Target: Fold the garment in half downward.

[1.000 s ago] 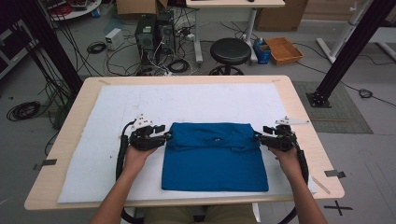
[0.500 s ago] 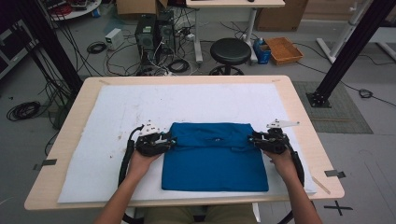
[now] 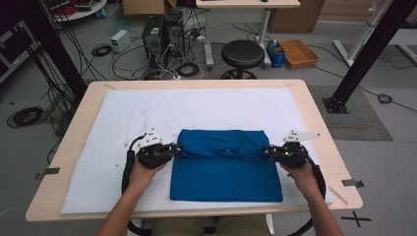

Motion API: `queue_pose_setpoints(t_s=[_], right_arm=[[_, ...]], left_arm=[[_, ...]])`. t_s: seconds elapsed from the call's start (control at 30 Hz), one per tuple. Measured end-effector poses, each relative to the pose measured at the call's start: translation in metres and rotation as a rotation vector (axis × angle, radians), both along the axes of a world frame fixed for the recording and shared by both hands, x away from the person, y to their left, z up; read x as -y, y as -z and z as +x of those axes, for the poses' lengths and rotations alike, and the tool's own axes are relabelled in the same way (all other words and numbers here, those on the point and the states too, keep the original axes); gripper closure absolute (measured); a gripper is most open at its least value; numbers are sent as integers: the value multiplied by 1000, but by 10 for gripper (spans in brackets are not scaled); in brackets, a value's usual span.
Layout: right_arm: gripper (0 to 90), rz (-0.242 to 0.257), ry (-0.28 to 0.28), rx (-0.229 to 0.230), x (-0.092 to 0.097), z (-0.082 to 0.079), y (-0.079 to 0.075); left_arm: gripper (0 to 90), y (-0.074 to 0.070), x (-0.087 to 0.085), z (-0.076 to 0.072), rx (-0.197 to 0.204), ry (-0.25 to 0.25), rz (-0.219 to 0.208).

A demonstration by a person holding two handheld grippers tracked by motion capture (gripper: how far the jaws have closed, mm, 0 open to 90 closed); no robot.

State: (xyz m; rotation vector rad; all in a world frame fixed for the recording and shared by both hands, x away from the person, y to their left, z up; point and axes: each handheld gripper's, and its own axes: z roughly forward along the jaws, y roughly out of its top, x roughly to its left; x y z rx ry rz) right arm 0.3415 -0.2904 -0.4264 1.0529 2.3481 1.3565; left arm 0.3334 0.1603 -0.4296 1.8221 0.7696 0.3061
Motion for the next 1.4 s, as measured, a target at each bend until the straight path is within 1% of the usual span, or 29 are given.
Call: queue_pose_setpoints(t_s=[0.07, 0.1, 0.13, 0.23, 0.27, 0.3, 0.33, 0.37, 0.4, 0.43, 0.5, 0.53, 0.6, 0.63, 0.67, 0.73, 0.77, 0.8, 0.83, 0.87, 0.9, 0.93, 0.97, 1.03, 1.1, 1.17, 1.2, 1.3, 1.4], right_arm=[[864, -11, -59, 0, 1, -11, 1], [864, -22, -107, -7, 2, -22, 4], [864, -22, -107, -7, 2, -22, 4], [863, -37, -149, -19, 7, -36, 9], [863, -37, -163, -32, 9, -39, 11], [843, -40, -185, -54, 14, -47, 14], [770, -31, -173, -64, 16, -50, 14], [770, -31, -173, -64, 16, -50, 14], [711, -10, -151, -66, 18, -51, 13], [686, 4, -136, -65, 19, -51, 11], [603, 27, -103, -59, 14, -47, 5], [591, 31, -93, -58, 9, -45, 2], [561, 23, -110, -57, -6, -41, -1], [551, 3, -113, -55, -15, -39, -1], [550, -41, -120, -60, -32, -35, 0], [552, -56, -122, -64, -38, -32, 2], [600, -74, -130, -94, -46, -27, 6], [600, -74, -130, -94, -46, -27, 6], [733, -97, -139, -119, -51, -24, 10], [733, -97, -139, -119, -51, -24, 10], [796, -108, -151, -117, -52, -23, 11], [851, -109, -167, -108, -51, -24, 11], [851, -109, -167, -108, -51, -24, 11], [855, -99, -171, -98, -48, -25, 9], [856, -84, -172, -87, -45, -27, 8], [856, -73, -174, -79, -43, -28, 8], [855, -47, -183, -67, -41, -29, 6], [855, -23, -199, -59, -39, -32, 4], [855, 3, -242, -55, -35, -37, 3]], left_arm=[[880, -2, 0, -9, -3, 46, 29], [880, -1, 0, -15, -2, 64, 53], [880, 0, -2, -19, -5, 84, 75], [880, 6, -7, -32, -37, 116, 129], [879, 8, -10, -35, -55, 124, 135], [830, 9, -13, -38, -69, 126, 137], [698, 8, -15, -39, -79, 117, 128], [698, 6, -15, -39, -85, 86, 118], [589, 3, -14, -39, -84, 59, 106], [558, 0, -12, -38, -71, 55, 89], [523, -7, -2, -34, -55, 49, 70], [512, -9, 4, -32, -46, 61, 71], [512, -11, 20, -26, -44, 80, 84], [512, -10, 29, -22, -49, 92, 91], [512, -8, 38, -18, -65, 102, 108], [512, -2, 54, -10, -101, 131, 159], [512, 1, 61, -7, -126, 142, 186], [512, 4, 66, -4, -144, 146, 209], [539, 7, 70, -2, -159, 145, 227], [539, 10, 73, -1, -176, 146, 238], [607, 11, 75, 0, -182, 146, 259], [755, 13, 77, 0, -180, 149, 276], [755, 13, 77, 0, -168, 146, 283], [832, 12, 76, -1, -163, 144, 261], [846, 10, 74, -3, -158, 150, 242], [848, 7, 69, -6, -147, 160, 203], [848, 6, 66, -8, -141, 166, 177], [847, 3, 55, -16, -112, 216, 116], [846, 3, 44, -23, -95, 270, 65]])
